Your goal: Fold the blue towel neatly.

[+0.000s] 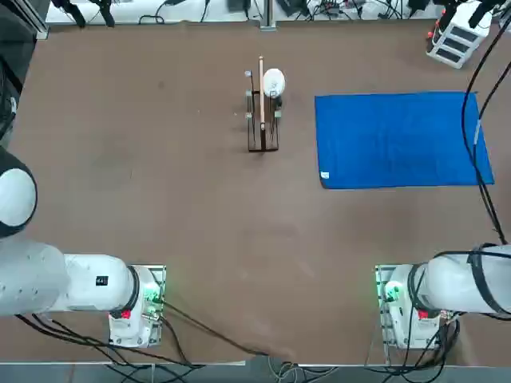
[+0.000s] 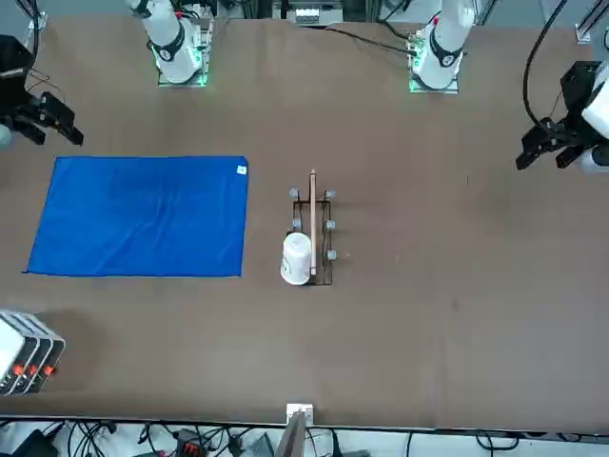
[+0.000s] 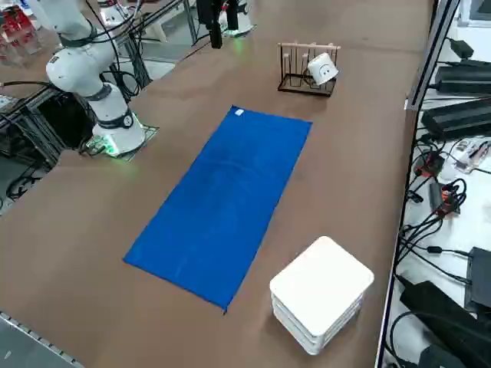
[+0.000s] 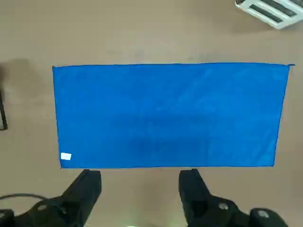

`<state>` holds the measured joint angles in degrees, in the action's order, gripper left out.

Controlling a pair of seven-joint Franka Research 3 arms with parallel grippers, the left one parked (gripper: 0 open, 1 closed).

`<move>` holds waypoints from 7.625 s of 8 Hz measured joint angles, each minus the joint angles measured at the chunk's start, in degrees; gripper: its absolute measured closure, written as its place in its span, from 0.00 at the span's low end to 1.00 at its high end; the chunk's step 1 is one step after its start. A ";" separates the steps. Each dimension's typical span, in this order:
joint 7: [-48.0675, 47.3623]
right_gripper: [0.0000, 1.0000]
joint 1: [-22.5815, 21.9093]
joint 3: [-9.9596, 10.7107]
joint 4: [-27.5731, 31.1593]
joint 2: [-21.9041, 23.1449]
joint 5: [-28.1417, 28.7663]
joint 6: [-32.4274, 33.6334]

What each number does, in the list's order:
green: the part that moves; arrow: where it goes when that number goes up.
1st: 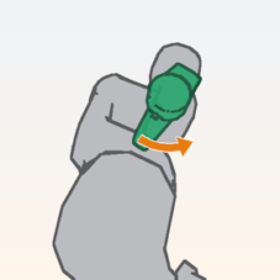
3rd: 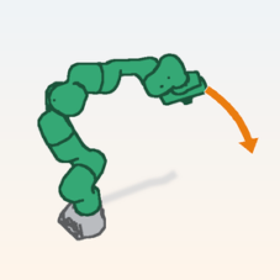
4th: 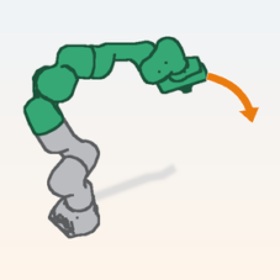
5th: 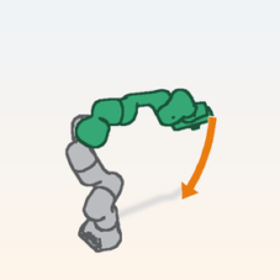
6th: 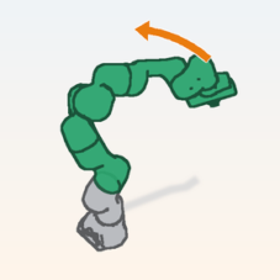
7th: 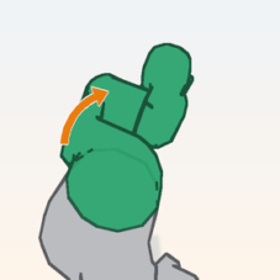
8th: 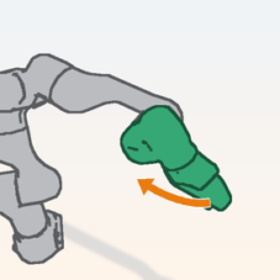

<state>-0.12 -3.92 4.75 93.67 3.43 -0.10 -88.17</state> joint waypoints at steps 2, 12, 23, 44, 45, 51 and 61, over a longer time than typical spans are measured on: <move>0.00 0.00 0.02 0.02 0.00 -0.01 0.00 -0.03; -0.32 0.00 7.91 1.35 2.58 -11.43 -2.49 -10.59; -0.93 0.02 21.53 1.50 13.64 -15.16 -2.33 -22.63; 13.11 0.18 47.51 1.54 30.31 -26.63 0.71 -52.17; 13.22 0.19 47.95 1.52 30.31 -26.71 0.71 -52.16; 13.77 0.20 49.61 1.23 29.73 -28.68 0.71 -52.52; 13.75 0.26 48.49 -1.28 29.34 -28.73 0.71 -52.50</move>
<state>13.63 44.57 3.47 123.01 -25.30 0.61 -140.67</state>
